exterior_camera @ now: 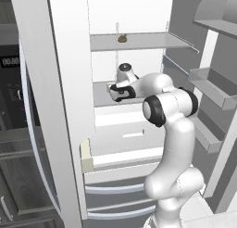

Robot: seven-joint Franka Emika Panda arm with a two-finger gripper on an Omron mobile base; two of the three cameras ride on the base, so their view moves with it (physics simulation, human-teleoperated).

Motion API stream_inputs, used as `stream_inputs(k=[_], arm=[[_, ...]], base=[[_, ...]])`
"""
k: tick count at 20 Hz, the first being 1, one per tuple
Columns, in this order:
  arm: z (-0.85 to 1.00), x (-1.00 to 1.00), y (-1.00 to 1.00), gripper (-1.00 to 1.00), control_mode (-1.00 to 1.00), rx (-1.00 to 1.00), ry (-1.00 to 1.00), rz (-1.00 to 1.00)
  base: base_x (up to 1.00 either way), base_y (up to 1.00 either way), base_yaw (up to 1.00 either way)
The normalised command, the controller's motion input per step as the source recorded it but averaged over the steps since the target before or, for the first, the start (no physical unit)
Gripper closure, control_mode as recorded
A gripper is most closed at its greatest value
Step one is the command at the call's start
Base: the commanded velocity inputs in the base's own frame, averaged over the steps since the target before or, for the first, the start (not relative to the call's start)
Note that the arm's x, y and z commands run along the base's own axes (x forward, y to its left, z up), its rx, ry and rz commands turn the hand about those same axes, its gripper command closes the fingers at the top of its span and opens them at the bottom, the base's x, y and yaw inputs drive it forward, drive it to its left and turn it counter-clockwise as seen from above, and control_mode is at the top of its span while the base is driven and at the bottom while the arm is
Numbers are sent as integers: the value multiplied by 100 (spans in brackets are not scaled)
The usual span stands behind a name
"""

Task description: Grab the garlic and lemon from the fridge, place them in the blender, close the lid, and turn on the blender to create a marinade.

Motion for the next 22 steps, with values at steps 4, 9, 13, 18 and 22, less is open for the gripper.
stream_inputs(k=[4, 9, 13, 18, 22], arm=[[-29, 0, 1, 100, -100, 0, 2, 0], [-17, 0, 0, 100, -100, 0, 0, 0], [2, -20, 1, 100, -100, 0, -8, 0], [38, -92, 1, 100, -100, 0, -16, 2], [72, -100, 0, 100, -100, 0, -11, 2]], base=[[0, 0, 0], [0, 0, 0], [0, 0, 0], [0, 0, 0], [0, 0, 0]])
